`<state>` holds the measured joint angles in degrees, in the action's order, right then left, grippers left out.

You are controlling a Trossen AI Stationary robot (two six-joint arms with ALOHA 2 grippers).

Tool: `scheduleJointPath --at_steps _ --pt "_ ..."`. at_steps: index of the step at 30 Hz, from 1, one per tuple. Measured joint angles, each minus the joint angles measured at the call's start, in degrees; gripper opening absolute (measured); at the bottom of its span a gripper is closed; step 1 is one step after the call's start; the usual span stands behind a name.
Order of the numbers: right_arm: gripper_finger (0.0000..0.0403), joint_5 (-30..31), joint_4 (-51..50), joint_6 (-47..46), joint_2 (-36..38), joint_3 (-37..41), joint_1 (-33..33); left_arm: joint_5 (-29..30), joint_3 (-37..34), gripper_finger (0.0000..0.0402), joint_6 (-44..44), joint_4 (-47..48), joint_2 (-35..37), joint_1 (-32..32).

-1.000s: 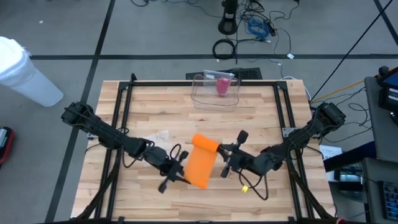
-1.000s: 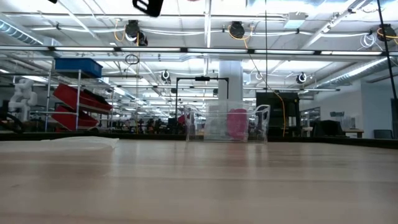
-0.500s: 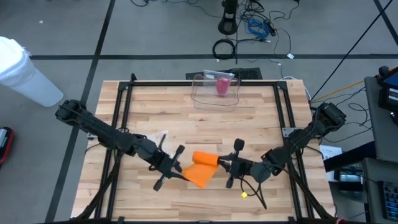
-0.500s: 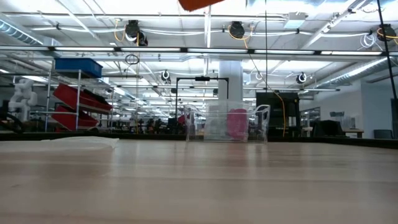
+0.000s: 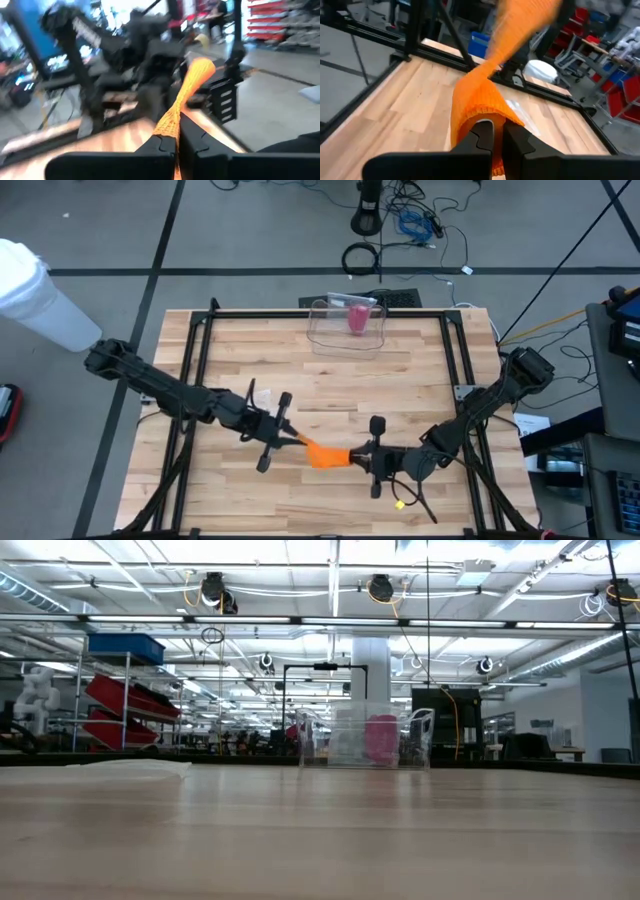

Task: Roll bandage
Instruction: Roll the orange bandage

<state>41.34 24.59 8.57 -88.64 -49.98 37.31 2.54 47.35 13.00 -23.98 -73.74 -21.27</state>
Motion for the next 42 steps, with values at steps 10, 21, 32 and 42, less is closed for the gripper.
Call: scheduleJointPath --at_steps 10,21,32,42 --pt "0.0004 -7.0 5.0 2.6 -0.1 0.0 0.9 2.9 0.0 0.0000 -11.9 5.8 -0.6 4.3" --pt "0.0004 -8.5 9.9 4.2 -0.1 0.0 1.7 0.2 0.0 0.0001 -18.7 5.3 -7.1 4.3" --pt "0.0004 -8.9 8.0 0.7 -0.1 0.0 1.9 0.1 0.0 0.0138 -12.8 2.7 -6.7 4.3" --pt "0.0004 -8.8 11.6 -0.9 -0.1 0.0 1.9 0.1 -0.1 0.0240 -11.0 5.5 -6.7 4.4"
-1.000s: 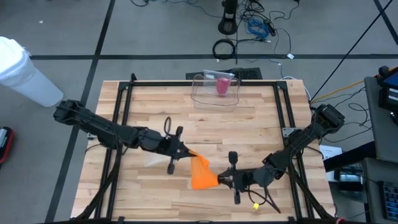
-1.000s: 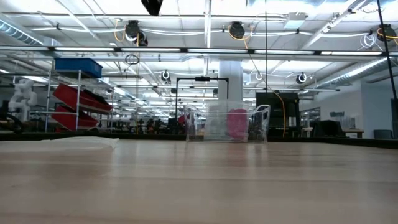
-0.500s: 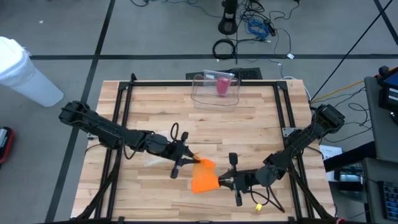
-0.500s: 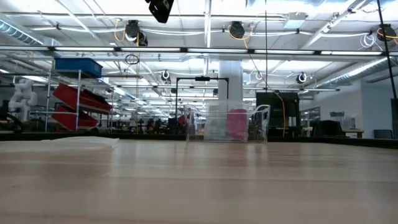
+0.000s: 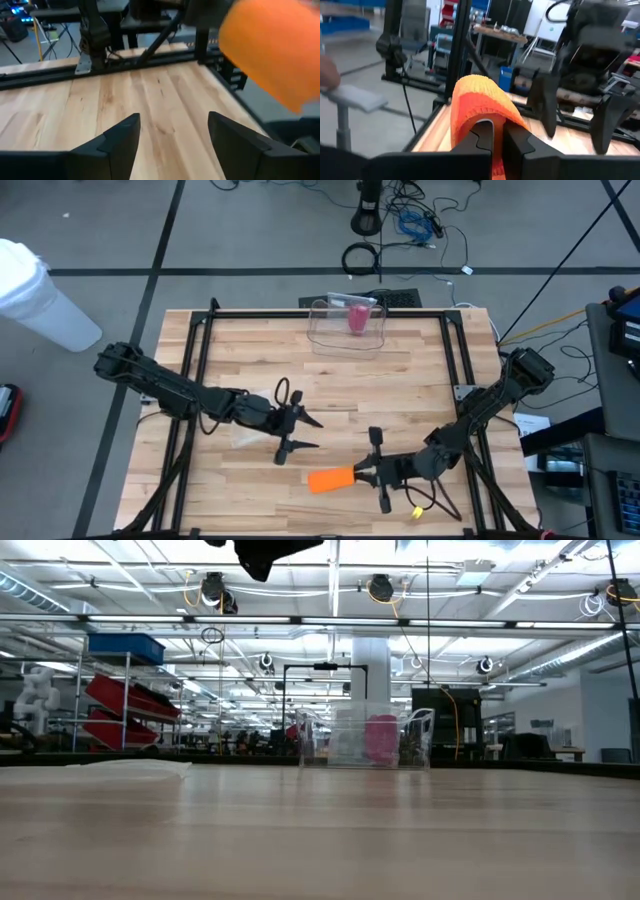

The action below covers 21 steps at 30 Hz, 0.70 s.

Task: Roll bandage
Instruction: Roll the orange bandage

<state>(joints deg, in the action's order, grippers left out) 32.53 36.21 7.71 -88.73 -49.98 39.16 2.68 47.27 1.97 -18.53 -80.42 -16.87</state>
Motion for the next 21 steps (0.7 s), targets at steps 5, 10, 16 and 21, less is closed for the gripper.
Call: scheduleJointPath --at_steps 5,10,16,21 --pt "0.0004 0.8 5.7 -0.6 0.0 0.0 0.0 0.0 0.0 0.0241 4.9 3.0 0.0 -0.3" --pt "0.0004 4.8 10.9 3.3 0.0 0.0 -0.1 -0.1 0.0 0.0242 7.9 3.4 0.0 -1.8" --pt "0.0004 5.0 14.7 5.0 0.0 0.0 -1.5 0.0 0.0 0.0242 9.4 1.7 0.0 -2.8" --pt "0.0004 5.0 15.1 5.0 0.0 0.0 -4.1 0.9 0.0 0.0242 11.1 -3.4 -1.4 -2.8"
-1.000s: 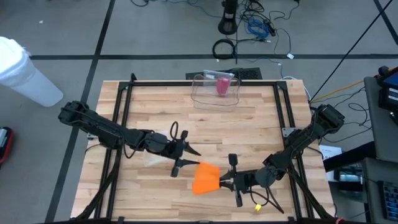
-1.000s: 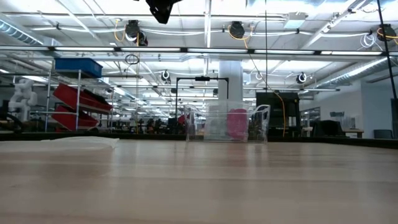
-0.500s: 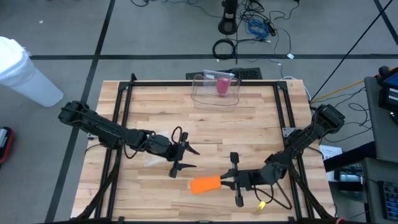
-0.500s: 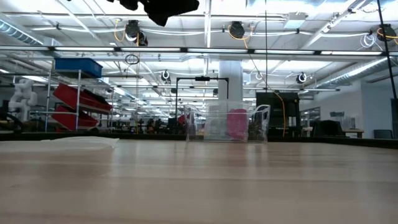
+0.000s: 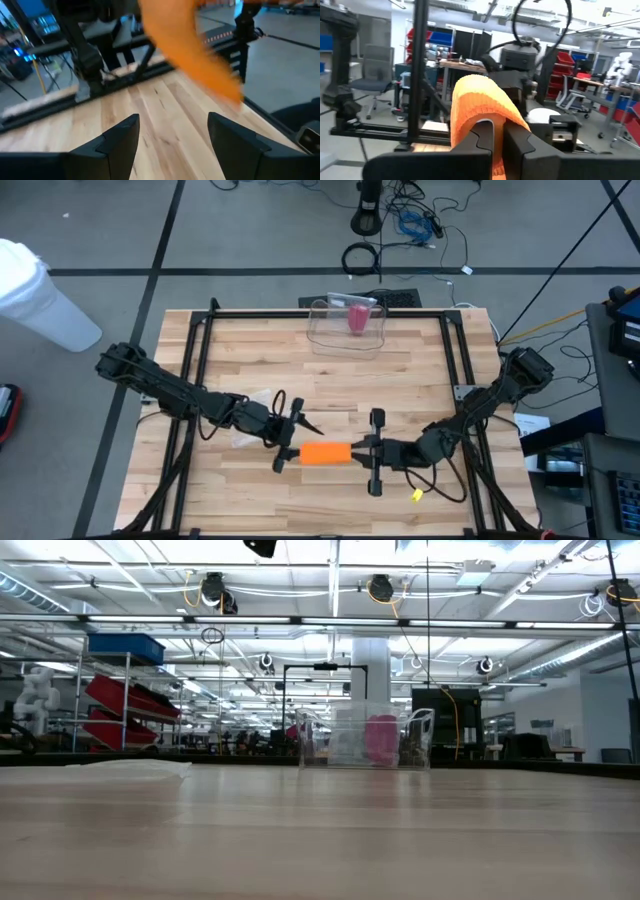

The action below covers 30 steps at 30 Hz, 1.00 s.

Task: Roll bandage
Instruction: Roll the orange bandage

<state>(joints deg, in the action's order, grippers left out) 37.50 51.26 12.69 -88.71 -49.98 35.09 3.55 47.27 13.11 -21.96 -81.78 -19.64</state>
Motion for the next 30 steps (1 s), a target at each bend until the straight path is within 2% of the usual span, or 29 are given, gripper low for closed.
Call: scheduleJointPath --at_steps 9,12,15,20,25,30 --pt "0.0004 0.0 -0.2 0.0 0.0 0.0 -3.3 1.7 0.0 0.0241 3.6 -6.3 -2.2 0.0" --pt "0.0004 0.0 -0.5 0.0 0.0 0.0 -3.6 3.5 0.0 0.0225 3.8 -6.3 -2.2 0.0" --pt "0.0004 0.1 -0.4 0.0 0.0 0.0 -3.6 4.2 0.0 0.0187 3.7 -6.3 -2.2 0.0" --pt "0.0004 0.5 -0.2 0.2 0.0 0.0 -3.6 4.2 0.0 0.0101 3.0 -6.3 -2.2 0.0" --pt "0.0004 4.4 -0.4 1.4 0.0 0.0 -3.4 4.0 0.0 0.0014 2.4 -6.3 -2.2 0.0" --pt "0.0004 5.6 -0.5 2.5 0.0 0.0 -3.1 1.8 0.0 0.0004 2.2 -6.3 -2.2 -0.3"
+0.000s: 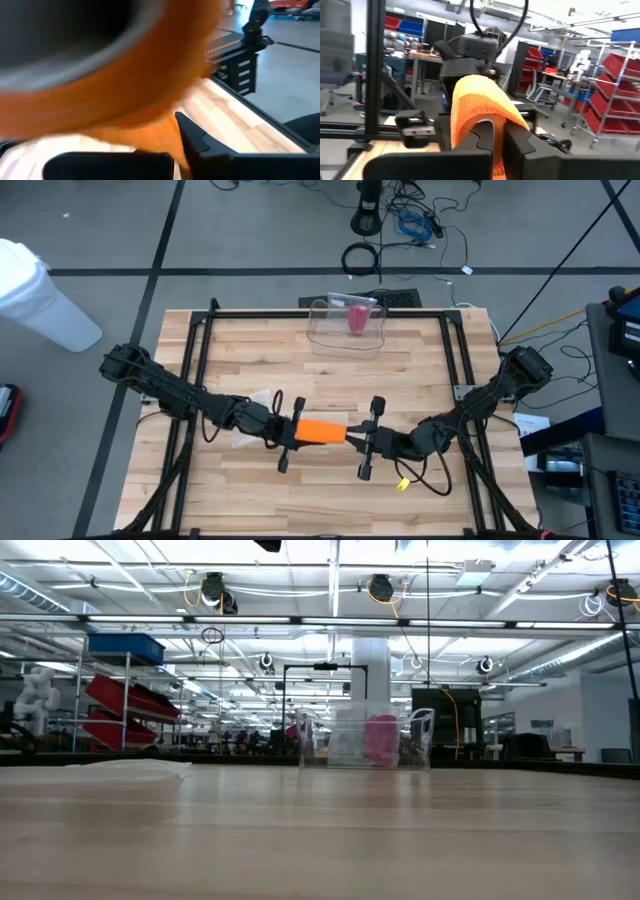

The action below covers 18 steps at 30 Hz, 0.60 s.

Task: Roll bandage
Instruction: Roll the orange bandage

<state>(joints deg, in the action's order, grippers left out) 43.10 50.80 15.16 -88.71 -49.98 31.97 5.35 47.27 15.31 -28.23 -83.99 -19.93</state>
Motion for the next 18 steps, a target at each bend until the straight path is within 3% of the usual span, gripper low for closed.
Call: scheduleJointPath --at_steps 4,11,18 --pt "0.0004 3.3 -0.4 1.3 0.0 0.0 0.7 -0.9 0.0 0.0003 0.0 0.1 0.0 -0.9" --pt "0.0004 3.2 0.1 1.1 0.0 0.0 1.2 -0.8 0.0 0.0001 0.0 0.2 0.0 -1.6" --pt "0.0004 0.6 2.0 -0.2 0.0 0.0 2.4 11.5 -0.7 0.0023 -4.1 3.2 0.0 -0.3"
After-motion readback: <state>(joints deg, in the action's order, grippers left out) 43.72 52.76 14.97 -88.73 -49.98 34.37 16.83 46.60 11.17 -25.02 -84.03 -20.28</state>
